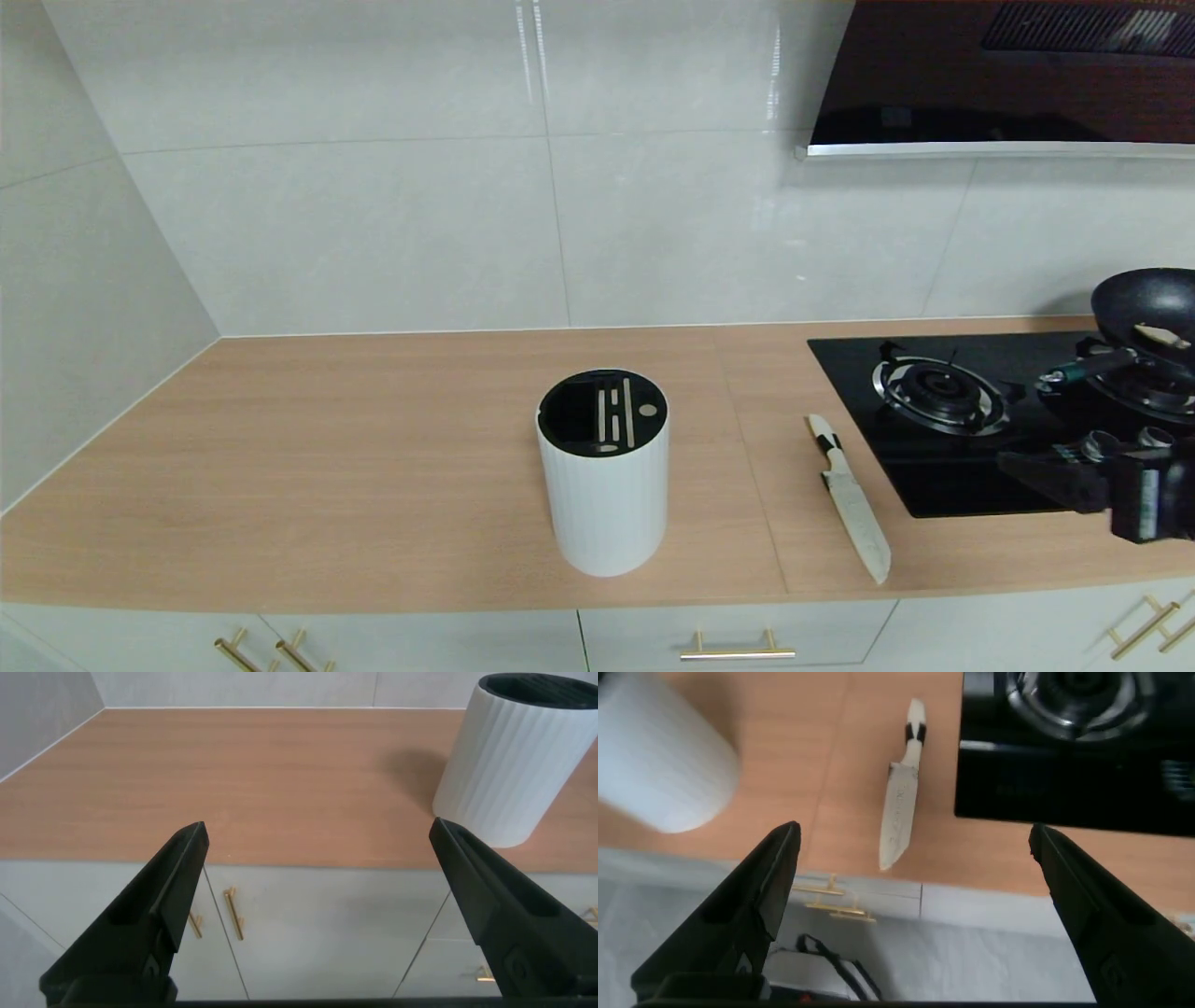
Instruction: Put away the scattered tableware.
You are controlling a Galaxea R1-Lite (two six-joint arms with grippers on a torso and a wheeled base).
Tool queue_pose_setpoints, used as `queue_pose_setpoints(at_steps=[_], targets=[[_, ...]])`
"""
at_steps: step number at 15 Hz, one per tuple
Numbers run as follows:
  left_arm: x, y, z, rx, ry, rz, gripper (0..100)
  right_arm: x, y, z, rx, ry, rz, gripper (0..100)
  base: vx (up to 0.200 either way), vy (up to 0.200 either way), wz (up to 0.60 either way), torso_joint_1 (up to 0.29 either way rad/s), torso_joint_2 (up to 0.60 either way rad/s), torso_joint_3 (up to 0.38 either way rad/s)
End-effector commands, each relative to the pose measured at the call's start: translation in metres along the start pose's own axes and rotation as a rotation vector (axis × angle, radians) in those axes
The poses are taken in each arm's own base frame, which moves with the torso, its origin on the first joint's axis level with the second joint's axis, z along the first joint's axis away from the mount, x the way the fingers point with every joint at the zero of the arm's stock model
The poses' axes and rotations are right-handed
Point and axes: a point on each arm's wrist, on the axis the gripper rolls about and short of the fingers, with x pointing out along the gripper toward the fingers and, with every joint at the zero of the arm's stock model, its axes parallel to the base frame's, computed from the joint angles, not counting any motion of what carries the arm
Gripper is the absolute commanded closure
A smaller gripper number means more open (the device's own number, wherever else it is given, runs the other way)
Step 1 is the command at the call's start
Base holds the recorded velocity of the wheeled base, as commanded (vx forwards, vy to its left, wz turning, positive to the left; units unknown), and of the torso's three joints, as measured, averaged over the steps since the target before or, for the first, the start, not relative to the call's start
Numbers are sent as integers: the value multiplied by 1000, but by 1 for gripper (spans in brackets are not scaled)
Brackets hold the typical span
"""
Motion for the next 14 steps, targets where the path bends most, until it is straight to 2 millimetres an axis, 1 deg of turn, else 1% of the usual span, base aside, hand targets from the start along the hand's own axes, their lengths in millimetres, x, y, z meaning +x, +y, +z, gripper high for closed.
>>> queue_pose_setpoints(at_steps=[1,3,4,6,7,9,10,11,12,13,14], targets=[[0,0,0,0,0,1,0,90,12,-3,-31,158,-2,0,0,0,0,0,0,0],[0,0,0,0,0,1,0,111,19,-5,-68,192,7,0,0,0,0,0,0,0],[0,0,0,0,0,2,0,117,20,-7,-73,208,4,0,0,0,0,0,0,0],[0,0,0,0,1,1,0,142,23,-22,-78,245,8,0,0,0,0,0,0,0],[0,0,0,0,0,2,0,149,23,-28,-77,247,8,0,0,0,0,0,0,0],[0,0,0,0,0,1,0,181,22,-55,-71,265,1,0,0,0,0,0,0,0],[0,0,0,0,0,1,0,191,23,-59,-66,229,-3,0,0,0,0,0,0,0],[0,0,0,0,0,1,0,196,24,-61,-62,208,4,0,0,0,0,0,0,0],[0,0,0,0,0,1,0,206,23,-71,-54,236,-3,0,0,0,0,0,0,0],[0,0,0,0,0,2,0,212,23,-76,-50,245,-5,0,0,0,0,0,0,0],[0,0,0,0,0,1,0,223,21,-84,-29,237,-6,0,0,0,0,0,0,0]])
